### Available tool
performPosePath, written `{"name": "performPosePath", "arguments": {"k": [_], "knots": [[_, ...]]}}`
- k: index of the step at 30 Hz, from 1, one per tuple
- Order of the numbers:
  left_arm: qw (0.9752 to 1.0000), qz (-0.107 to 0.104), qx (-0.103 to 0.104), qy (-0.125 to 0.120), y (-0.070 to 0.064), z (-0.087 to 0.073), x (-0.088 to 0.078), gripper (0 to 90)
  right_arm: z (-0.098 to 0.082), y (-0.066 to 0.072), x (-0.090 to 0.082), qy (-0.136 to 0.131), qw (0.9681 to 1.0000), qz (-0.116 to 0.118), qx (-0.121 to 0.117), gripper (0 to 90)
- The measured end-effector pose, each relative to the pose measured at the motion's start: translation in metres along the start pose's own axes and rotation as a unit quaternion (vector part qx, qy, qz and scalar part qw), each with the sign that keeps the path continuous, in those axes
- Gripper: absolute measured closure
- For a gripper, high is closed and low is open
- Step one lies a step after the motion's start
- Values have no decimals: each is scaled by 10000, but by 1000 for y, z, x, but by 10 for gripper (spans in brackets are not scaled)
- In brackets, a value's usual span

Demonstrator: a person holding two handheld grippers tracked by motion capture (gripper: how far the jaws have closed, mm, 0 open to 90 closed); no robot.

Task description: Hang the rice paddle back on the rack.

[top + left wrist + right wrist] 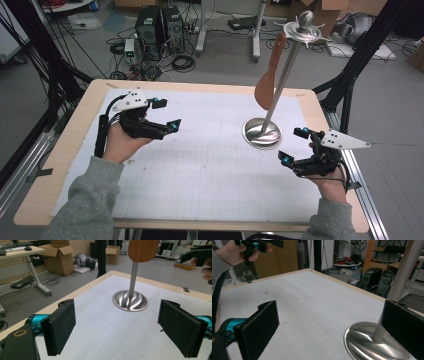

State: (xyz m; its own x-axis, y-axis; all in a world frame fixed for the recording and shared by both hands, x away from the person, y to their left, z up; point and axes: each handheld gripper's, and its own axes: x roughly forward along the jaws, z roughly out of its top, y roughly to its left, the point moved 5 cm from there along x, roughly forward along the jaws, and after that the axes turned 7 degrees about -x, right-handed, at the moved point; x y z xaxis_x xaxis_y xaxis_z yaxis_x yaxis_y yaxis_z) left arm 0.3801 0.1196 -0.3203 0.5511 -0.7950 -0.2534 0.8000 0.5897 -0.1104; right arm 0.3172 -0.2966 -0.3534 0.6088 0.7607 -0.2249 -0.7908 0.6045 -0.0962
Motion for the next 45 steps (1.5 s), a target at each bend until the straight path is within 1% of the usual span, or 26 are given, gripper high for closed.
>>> {"name": "performPosePath", "arguments": {"k": [4, 10, 12, 14, 23, 24, 25, 27, 29, 30, 32, 33, 36, 39, 41, 42, 44, 45], "knots": [[9999, 97, -54, 43, 6, -8, -8, 152, 0, 1, 3, 17, 10000, 14, -31, 3], [9997, 197, -124, -62, 12, -19, -23, 152, 2, 3, 6, 25, 10000, 43, -55, 3], [9996, 202, -151, -91, 13, -22, -27, 152, 2, 3, 8, 35, 10000, 51, -59, 3], [9997, 186, -120, -95, 14, -27, -32, 152, 2, 3, 8, 37, 10000, 52, -68, 2], [9991, 312, -250, -167, 20, -46, -54, 152, 2, 5, 10, 58, 10000, 39, -26, 2], [9990, 319, -264, -175, 21, -47, -56, 152, 2, 5, 10, 49, 10000, 42, -65, 2], [9987, 341, -297, -218, 21, -48, -59, 152, 2, 5, 11, 51, 10000, 40, -65, 2], [9981, 311, -393, -357, 23, -50, -65, 151, 2, 4, 11, 49, 10000, 32, -72, 2], [9974, 350, -439, -444, 25, -53, -70, 149, 2, 4, 11, 52, 10000, 31, -59, 2], [9971, 381, -473, -455, 26, -55, -72, 149, 2, 4, 11, 53, 10000, 24, -52, 2], [9968, 465, -469, -448, 29, -58, -76, 148, 2, 4, 11, 64, 10000, 24, -39, 2], [9966, 465, -505, -464, 30, -60, -79, 148, 1, 4, 11, 71, 10000, 28, -18, 2], [9968, 486, -461, -429, 30, -65, -84, 145, 0, 4, 12, 78, 10000, 17, -19, 2], [9964, 570, -487, -405, 32, -72, -88, 145, 0, 3, 12, 74, 10000, 1, -33, 2], [9961, 622, -485, -393, 32, -76, -90, 145, 0, 3, 13, 75, 10000, -8, 13, 2], [9959, 634, -510, -401, 32, -78, -91, 145, -1, 2, 13, 73, 10000, -26, -7, 2], [9951, 638, -587, -476, 32, -81, -93, 145, -2, 1, 13, 95, 9999, -43, 53, 2], [9949, 631, -604, -501, 32, -83, -93, 145, -3, 0, 14, 110, 9999, -60, 42, 2]]}}
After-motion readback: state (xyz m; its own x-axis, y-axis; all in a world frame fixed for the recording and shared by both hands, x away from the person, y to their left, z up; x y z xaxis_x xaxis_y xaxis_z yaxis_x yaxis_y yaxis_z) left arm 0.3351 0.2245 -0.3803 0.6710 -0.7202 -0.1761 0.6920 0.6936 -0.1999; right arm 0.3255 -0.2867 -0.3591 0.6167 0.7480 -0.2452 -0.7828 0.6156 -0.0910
